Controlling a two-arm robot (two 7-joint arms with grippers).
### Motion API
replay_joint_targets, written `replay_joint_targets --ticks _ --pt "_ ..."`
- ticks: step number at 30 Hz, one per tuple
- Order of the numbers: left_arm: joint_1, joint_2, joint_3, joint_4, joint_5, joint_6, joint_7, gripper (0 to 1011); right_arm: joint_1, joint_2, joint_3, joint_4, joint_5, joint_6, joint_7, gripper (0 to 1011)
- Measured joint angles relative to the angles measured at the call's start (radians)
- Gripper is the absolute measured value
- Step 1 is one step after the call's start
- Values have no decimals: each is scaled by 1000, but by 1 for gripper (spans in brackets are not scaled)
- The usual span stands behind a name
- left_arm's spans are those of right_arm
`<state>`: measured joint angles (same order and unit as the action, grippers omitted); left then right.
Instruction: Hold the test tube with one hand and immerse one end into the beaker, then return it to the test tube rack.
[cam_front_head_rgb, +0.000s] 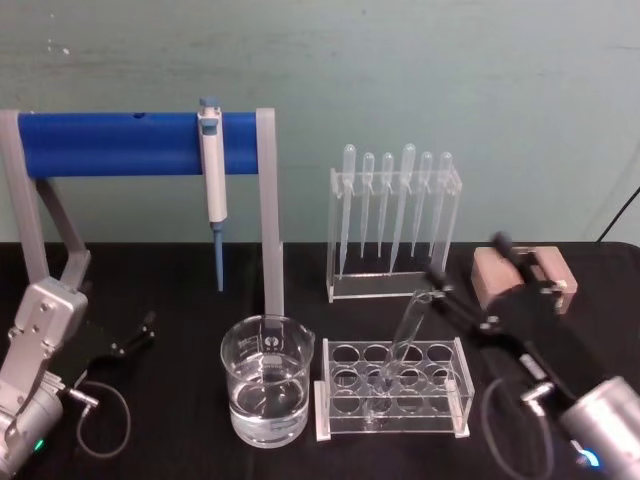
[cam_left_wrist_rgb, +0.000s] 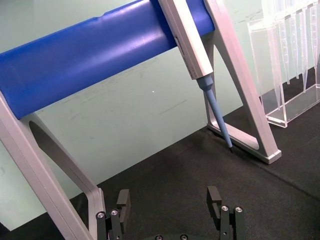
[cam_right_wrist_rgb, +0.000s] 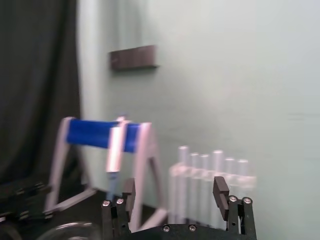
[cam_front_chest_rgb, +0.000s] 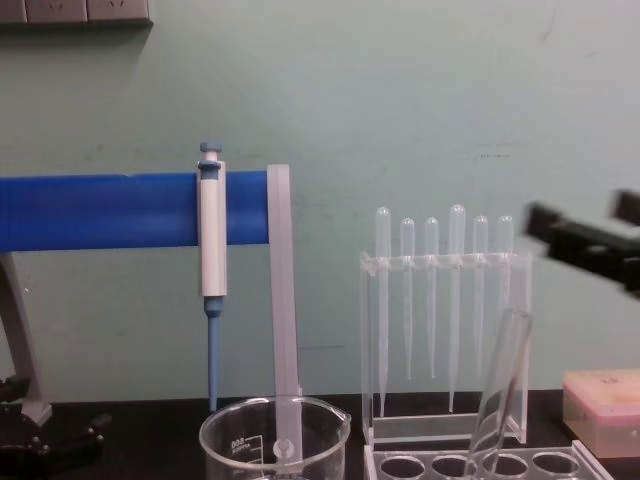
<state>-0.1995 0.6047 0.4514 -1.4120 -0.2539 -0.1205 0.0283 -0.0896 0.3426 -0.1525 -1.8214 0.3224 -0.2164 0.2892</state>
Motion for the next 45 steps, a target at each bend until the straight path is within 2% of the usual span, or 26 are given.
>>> replay_joint_targets --ticks 1,3,10,14,17,19,22,26,32,36,45 --pt "0 0 0 0 0 0 0 1000 0 0 0 0 0 0 0 964" --pt "0 0 0 0 0 0 0 1000 -31 -11 54 2 7 -37 -25 1002" --pt "0 0 0 0 0 0 0 1000 -82 -39 153 38 -7 -76 -93 1002" --pt "0 0 0 0 0 0 0 1000 -89 -46 170 65 -38 -68 -120 1002" --pt "0 0 0 0 0 0 0 1000 -75 -45 160 110 -113 -11 -151 1002" --pt "0 0 0 0 0 0 0 1000 -63 -44 151 131 -137 11 -155 1002" --pt "0 0 0 0 0 0 0 1000 -15 -43 123 193 -186 56 -155 1002" --pt "0 0 0 0 0 0 0 1000 29 -46 99 244 -218 80 -143 1002" --pt "0 0 0 0 0 0 0 1000 97 -65 63 329 -295 97 -142 1002" --pt "0 0 0 0 0 0 0 1000 106 -74 56 345 -321 88 -148 1002" --pt "0 0 0 0 0 0 0 1000 103 -71 59 340 -314 89 -148 1002"
